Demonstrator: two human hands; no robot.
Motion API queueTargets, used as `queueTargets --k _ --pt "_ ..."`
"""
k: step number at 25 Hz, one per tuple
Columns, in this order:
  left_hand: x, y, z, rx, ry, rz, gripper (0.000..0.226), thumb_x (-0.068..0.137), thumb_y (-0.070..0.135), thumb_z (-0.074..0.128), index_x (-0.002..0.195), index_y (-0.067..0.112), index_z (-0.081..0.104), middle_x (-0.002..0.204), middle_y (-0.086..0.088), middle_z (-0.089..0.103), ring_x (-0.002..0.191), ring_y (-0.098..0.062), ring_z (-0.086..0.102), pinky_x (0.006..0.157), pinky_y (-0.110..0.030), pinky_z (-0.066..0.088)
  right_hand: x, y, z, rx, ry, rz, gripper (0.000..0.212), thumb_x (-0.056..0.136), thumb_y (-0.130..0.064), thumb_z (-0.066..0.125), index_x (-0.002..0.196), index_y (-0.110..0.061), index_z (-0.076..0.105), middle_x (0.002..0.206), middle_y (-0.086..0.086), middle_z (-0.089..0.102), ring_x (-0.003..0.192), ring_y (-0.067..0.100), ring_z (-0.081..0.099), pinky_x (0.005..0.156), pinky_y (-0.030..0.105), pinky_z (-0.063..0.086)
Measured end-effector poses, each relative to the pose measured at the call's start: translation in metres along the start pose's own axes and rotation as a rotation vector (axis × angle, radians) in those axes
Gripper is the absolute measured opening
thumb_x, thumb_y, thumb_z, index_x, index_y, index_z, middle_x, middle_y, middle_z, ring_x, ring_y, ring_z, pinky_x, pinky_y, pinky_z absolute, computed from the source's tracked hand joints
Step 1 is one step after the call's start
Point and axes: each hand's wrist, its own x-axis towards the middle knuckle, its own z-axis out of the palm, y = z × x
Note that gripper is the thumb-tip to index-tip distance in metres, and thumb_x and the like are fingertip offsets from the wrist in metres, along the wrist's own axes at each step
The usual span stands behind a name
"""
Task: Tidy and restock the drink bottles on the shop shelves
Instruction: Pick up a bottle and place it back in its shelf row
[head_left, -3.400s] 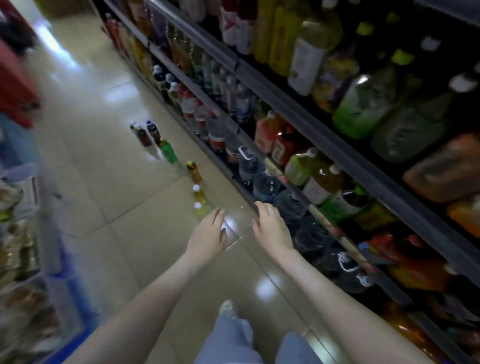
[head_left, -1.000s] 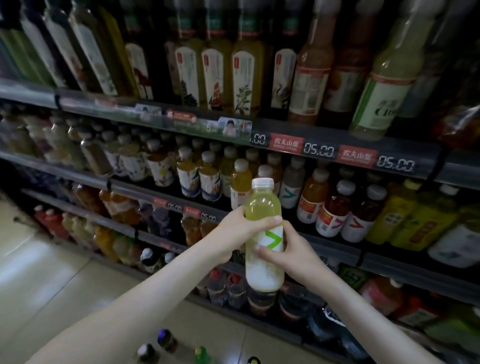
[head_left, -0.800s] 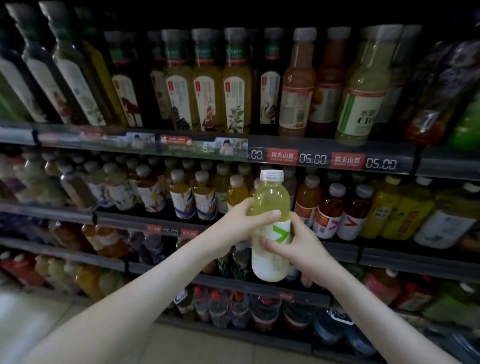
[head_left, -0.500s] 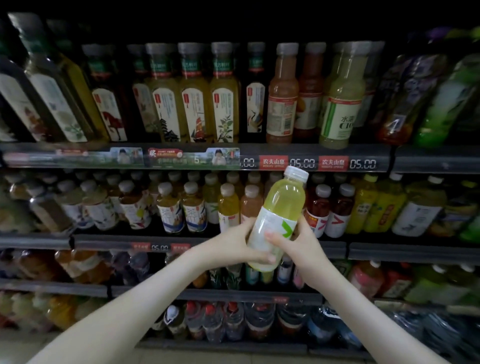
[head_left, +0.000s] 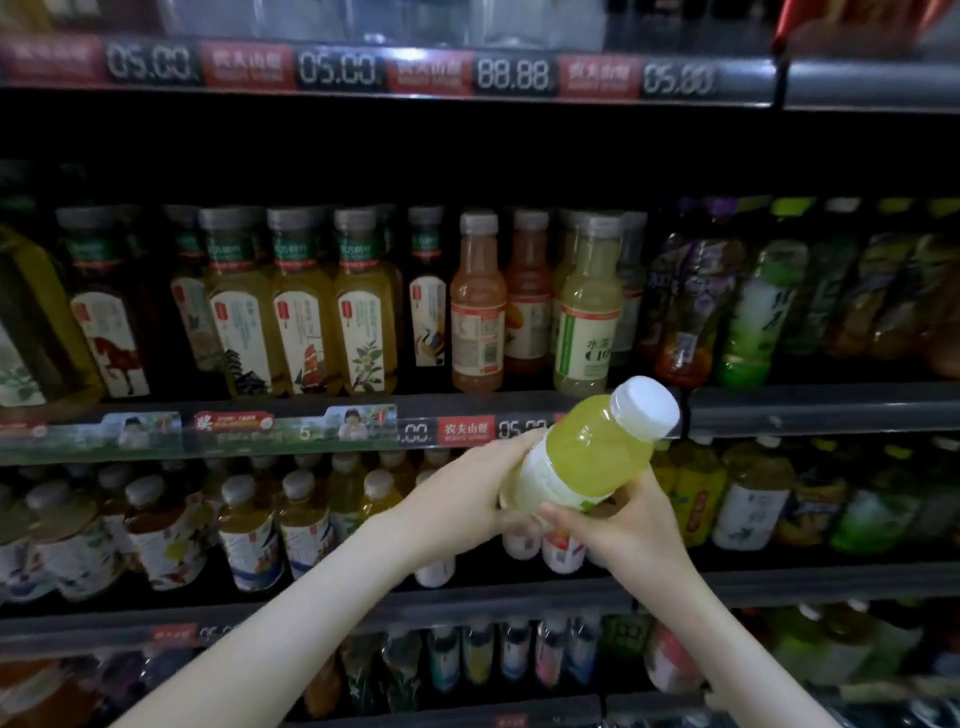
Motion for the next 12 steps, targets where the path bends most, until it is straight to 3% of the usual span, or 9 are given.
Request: queueTargets --k 3,7,10,12 --pt "0.041 0.004 -0.006 0.181 0.135 0.026 0.068 0.09 0.025 0.062 0.148 0.032 0.025 0.149 0.008 0.035 0.135 -0.01 0.034 0.108 -0.031 0.035 0.011 -0.003 -0.028 -0.033 0.154 -0.064 0.071 0.059 -0.019 0.088 0.12 -0.017 0.053 0.104 -0.015 0.064 0.094 -0.01 0.06 0.075 0.005 0.046" --pt "0.095 0.024 0.0 0.117 0.467 0.044 0.059 0.095 0.022 0.054 0.147 0.025 0.027 0.145 0.0 0.039 0.128 -0.016 0.042 0.095 -0.019 0.034 0.024 -0.004 -0.069 -0.091 0.27 -0.077 0.076 0.061 -0.024 0.088 0.127 -0.018 0.05 0.11 -0.012 0.063 0.1 -0.004 0.059 0.078 0.008 0.048" --pt "0.118 0.024 0.023 0.22 0.408 0.041 0.058 0.095 0.023 0.052 0.148 0.024 0.026 0.147 -0.005 0.034 0.127 -0.023 0.043 0.09 -0.03 0.046 0.024 0.006 -0.086 -0.123 0.268 -0.05 0.078 0.062 -0.024 0.088 0.128 -0.023 0.047 0.114 -0.013 0.061 0.104 0.001 0.059 0.09 0.023 0.049" --pt "0.107 0.016 0.04 0.239 0.428 0.07 0.053 0.095 0.017 0.051 0.145 0.018 0.034 0.145 -0.006 0.038 0.127 -0.023 0.044 0.09 -0.034 0.049 0.02 0.019 -0.087 -0.131 0.222 -0.03 0.075 0.063 -0.021 0.088 0.127 -0.024 0.048 0.113 -0.015 0.061 0.103 0.001 0.059 0.09 0.025 0.047"
